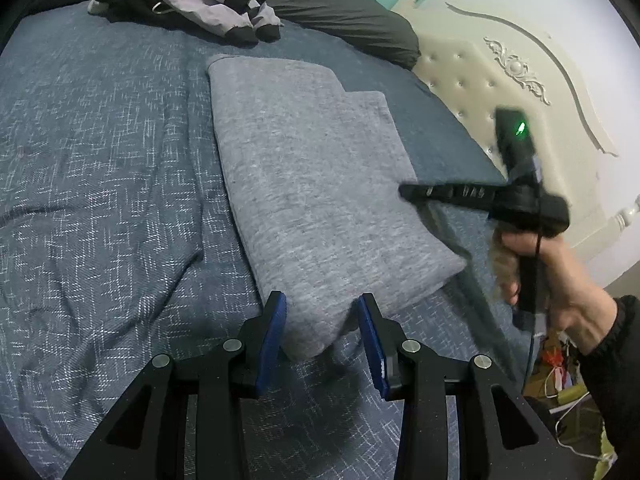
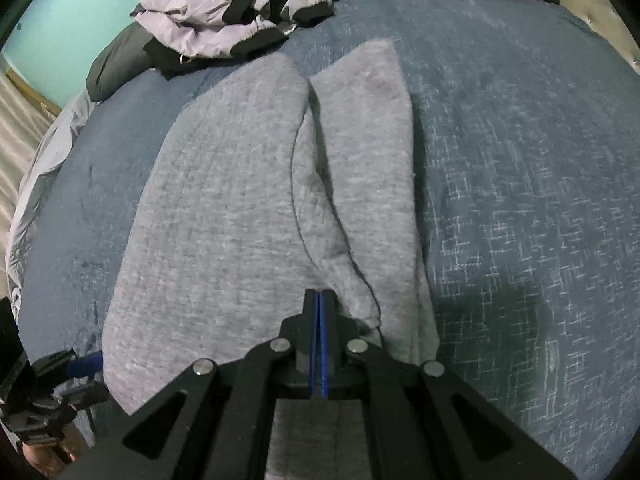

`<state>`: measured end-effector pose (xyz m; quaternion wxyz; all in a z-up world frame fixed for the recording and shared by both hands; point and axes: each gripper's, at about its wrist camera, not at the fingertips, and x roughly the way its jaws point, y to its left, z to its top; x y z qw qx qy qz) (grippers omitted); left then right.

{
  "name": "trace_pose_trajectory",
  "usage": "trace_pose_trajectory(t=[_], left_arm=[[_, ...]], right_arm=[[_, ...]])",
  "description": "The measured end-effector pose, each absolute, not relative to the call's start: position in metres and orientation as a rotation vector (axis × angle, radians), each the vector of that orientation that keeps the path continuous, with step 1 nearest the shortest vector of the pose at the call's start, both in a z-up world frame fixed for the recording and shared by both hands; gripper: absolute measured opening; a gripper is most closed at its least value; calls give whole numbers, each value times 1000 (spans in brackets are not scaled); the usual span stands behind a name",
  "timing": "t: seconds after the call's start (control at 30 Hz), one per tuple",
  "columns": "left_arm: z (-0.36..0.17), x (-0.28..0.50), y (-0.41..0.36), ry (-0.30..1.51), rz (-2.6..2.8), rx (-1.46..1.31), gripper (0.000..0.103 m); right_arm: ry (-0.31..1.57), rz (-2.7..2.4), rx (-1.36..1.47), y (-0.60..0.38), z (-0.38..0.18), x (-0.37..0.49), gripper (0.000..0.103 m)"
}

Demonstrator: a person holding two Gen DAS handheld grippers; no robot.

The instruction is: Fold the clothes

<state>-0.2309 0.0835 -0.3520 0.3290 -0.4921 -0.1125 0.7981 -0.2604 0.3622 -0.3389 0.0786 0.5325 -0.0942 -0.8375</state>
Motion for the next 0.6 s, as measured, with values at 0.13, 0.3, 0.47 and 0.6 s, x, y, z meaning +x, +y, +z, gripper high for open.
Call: trace_pose_trajectory(t=[0.13,0.3,0.47,0.6], left_arm=[[-353,-230,83,-297,2087,-1291,40],[-352,-230,84,-282,2087,-1288,40],[-351,-230,81,-277,2093,-1290,40],[-349,-230,75,-284,2104,-1289,40]], right_arm=[[-209,-2559,1501,351,-315,-277,0],[-126,-2531,1533,335,-323,-319,0],[-66,-2521,1682,331,-351,-354,0],[-111,-2557,1636,337,-341,-346,1]])
